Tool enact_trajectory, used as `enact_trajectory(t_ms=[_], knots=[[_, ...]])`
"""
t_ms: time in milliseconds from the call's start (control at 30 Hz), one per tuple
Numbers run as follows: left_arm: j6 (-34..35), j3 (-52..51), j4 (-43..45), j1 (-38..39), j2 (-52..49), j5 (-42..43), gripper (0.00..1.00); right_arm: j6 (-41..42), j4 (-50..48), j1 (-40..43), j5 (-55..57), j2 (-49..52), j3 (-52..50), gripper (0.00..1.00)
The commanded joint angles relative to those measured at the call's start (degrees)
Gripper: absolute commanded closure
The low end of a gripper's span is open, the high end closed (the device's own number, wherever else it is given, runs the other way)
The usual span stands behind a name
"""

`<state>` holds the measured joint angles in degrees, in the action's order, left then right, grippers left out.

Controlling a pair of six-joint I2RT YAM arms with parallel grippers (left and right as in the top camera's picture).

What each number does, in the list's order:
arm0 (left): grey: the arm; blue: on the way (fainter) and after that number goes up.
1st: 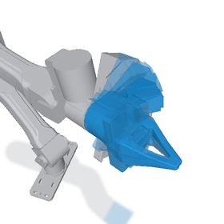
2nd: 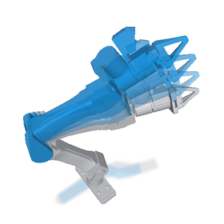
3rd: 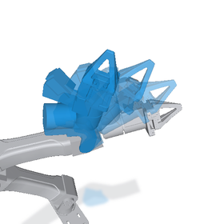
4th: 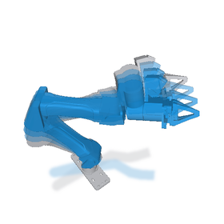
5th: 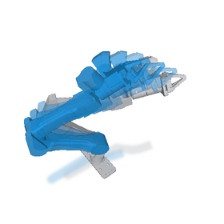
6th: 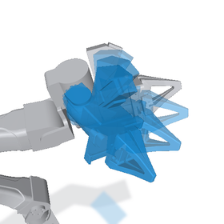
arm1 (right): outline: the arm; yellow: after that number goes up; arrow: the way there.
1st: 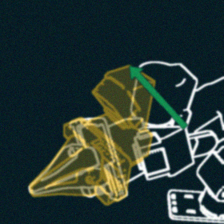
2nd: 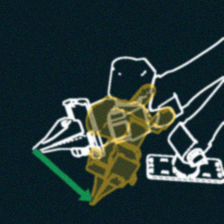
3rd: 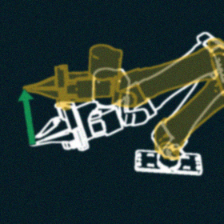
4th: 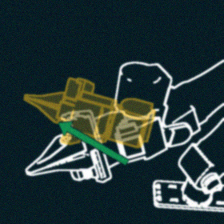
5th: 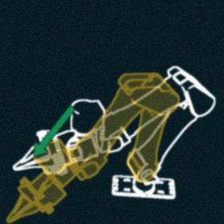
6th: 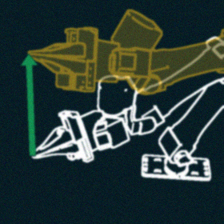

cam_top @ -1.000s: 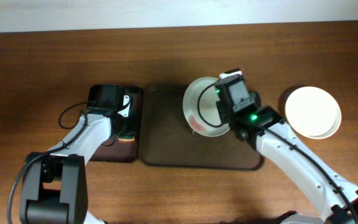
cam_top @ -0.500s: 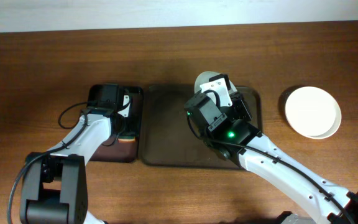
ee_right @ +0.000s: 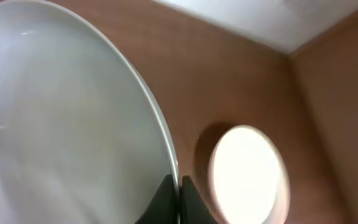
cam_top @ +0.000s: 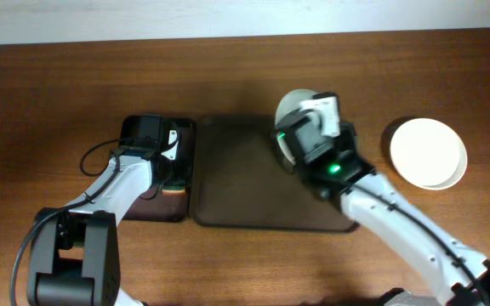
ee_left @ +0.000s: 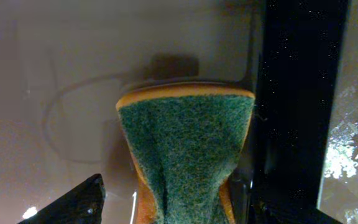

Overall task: Clean dirty plates on tray and stack at the side
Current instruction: 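Lift the plate with right gripper and stack it on the side stack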

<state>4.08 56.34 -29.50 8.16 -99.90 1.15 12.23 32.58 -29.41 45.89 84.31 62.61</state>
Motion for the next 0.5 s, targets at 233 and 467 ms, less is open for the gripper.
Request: enact_trajectory(t_ms=[233,467], knots=[[-0.3,-0.5,-0.1,-0.2,0.5,0.6,0.26,17.2,3.7,40.1,-38.7,0.2,-0.2,0.96],[-0.3,-0.5,-0.1,-0.2,0.5,0.6,0.26,17.2,4.5,61.0,-44.5,6.4,-0.2,0.96]])
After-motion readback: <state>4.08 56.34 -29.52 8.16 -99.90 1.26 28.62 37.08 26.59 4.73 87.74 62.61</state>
